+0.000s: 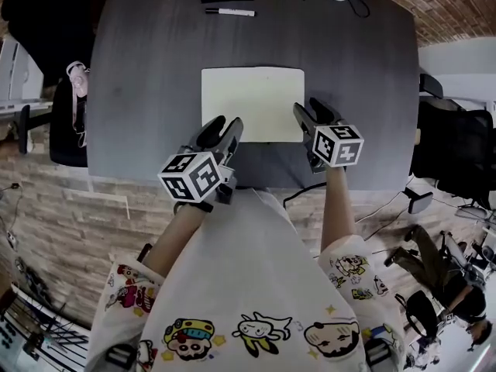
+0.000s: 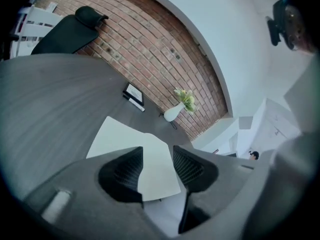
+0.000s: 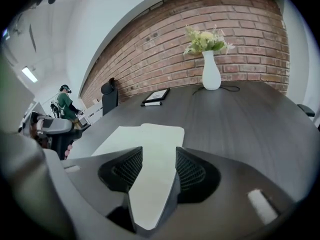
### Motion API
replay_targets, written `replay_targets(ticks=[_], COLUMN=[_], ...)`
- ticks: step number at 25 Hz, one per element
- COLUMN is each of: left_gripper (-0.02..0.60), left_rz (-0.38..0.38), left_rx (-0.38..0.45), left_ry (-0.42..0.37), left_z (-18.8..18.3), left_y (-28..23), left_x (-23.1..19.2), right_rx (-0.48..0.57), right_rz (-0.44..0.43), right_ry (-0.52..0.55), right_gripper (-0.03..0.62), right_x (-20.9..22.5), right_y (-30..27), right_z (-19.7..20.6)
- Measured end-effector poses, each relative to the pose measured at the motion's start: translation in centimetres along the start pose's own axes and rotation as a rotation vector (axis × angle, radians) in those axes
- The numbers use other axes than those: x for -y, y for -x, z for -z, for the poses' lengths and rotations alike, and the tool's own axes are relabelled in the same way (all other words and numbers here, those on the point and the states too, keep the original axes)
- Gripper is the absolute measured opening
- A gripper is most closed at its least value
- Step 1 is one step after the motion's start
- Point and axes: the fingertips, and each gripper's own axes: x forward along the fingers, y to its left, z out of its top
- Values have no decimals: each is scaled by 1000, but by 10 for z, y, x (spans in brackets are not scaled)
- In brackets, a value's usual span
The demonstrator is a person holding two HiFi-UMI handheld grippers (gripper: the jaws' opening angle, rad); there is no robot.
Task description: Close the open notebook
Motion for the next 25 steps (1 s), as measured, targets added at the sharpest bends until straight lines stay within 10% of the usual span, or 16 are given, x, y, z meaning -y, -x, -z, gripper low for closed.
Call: replay_targets(ticks=[25], left_gripper=[186], left_rz=[-3], left_rx=[-35], left_ry=[380], left_z=[70], left_y=[-11], left_x=[-15], right_rx=[-240], right_rz=[-40], right_ry=[-14], right_gripper=[189], right_x=[20], right_y=[-26], right_z=[34])
